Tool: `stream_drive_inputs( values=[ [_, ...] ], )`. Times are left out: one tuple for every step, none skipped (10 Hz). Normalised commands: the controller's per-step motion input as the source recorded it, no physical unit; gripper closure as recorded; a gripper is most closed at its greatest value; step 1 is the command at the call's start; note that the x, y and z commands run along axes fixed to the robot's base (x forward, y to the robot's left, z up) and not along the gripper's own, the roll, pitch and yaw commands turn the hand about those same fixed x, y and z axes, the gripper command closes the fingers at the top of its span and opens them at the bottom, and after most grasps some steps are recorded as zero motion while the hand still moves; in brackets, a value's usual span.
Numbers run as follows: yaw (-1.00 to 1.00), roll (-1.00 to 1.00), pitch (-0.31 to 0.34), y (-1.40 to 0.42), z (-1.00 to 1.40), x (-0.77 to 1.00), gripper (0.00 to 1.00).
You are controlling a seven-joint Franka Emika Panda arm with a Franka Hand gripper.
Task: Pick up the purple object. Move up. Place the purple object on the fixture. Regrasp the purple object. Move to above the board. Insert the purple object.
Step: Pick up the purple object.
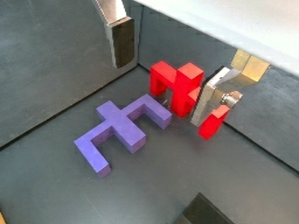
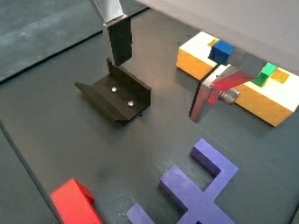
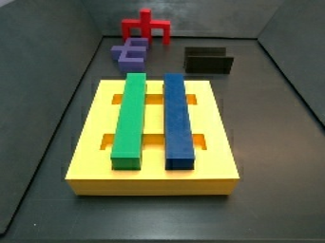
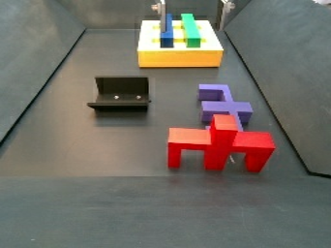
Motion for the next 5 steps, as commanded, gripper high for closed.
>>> stream_drive_inputs(
  values=[
    [-0.01,0.0,0.0,0.0,0.0,0.0,0.0],
    [-0.07,-0.16,-0.034,0.0,-0.08,-0.03,0.0],
    [-0.34,-0.26,-0.093,0.0,-0.24,-0.39,0.0],
    [-0.48,-0.3,-0.09,0.0,-0.28,-0.4,0.0],
    [-0.6,-0.22,-0.051,-0.06,-0.25,-0.4,0.0]
  ],
)
